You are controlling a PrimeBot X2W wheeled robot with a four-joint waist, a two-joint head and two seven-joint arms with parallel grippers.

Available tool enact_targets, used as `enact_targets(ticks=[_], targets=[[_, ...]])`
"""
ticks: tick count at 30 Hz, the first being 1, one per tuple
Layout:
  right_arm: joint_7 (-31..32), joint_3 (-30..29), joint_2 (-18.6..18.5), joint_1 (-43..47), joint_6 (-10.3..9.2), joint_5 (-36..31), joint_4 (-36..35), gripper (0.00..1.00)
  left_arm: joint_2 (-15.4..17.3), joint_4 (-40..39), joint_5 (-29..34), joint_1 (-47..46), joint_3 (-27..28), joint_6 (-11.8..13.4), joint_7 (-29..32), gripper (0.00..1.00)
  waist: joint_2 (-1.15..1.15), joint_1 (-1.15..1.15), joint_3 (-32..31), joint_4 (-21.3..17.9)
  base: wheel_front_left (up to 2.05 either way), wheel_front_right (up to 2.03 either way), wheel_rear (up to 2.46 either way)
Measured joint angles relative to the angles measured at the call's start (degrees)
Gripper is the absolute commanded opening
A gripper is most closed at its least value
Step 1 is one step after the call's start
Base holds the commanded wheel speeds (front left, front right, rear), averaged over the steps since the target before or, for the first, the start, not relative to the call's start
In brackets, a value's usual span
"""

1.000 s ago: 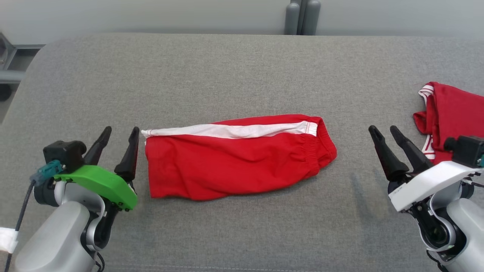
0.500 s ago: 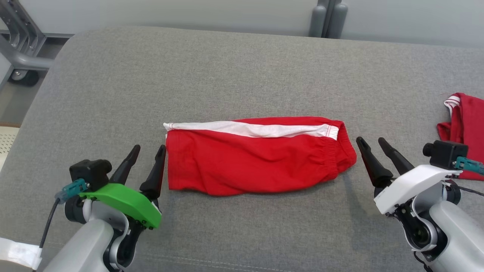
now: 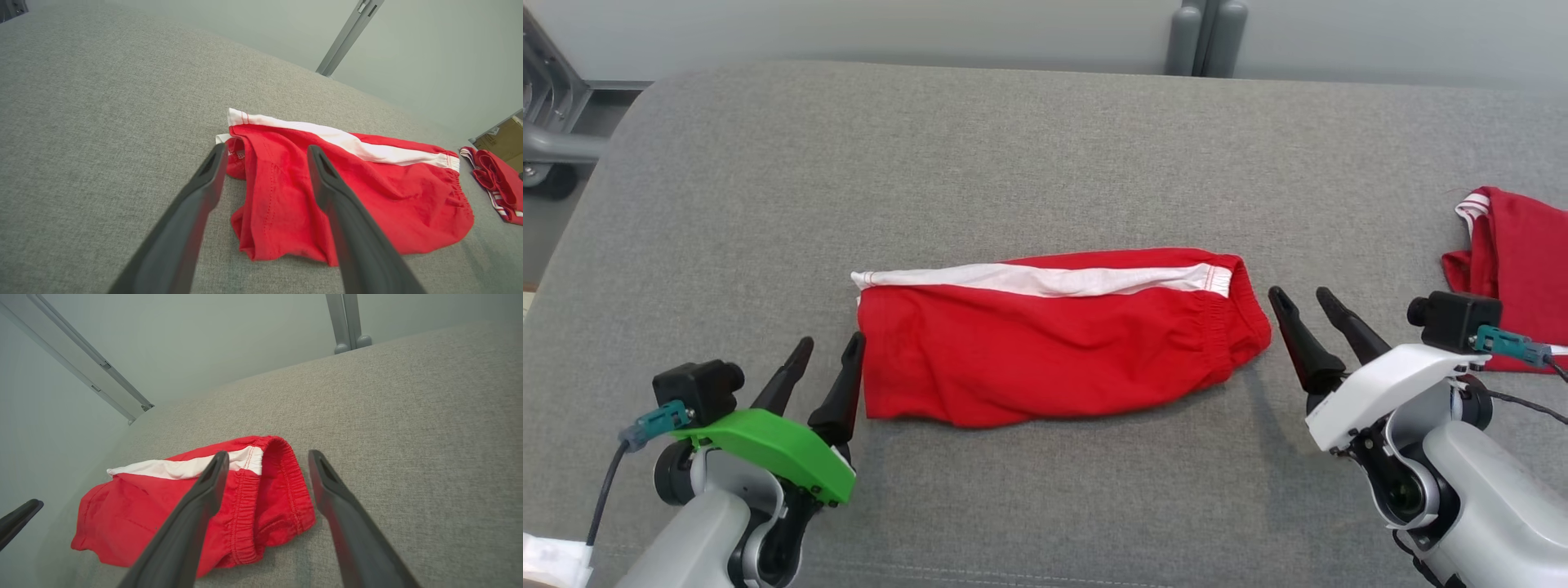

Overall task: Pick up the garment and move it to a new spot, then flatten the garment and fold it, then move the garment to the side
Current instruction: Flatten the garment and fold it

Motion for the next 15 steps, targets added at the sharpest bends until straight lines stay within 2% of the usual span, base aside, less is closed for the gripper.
enact_targets(ticks=[5,15], targets=[[0.15,-0.35,0.34,-1.2,-0.45,-0.87,3.75,1.0,0.08,-1.62,0.66,-0.1,-0.54,0.0,-0.02,1.0,0.0,0.0,0.84,-0.58,0.0,0.0,0.0],[0.75,1.1,2.01,-4.22,-0.45,-3.53,10.98,1.0,-0.09,-2.86,2.55,-0.59,-1.36,0.09,0.03,1.0,0.0,0.0,1.84,2.12,0.0,0.0,0.0]])
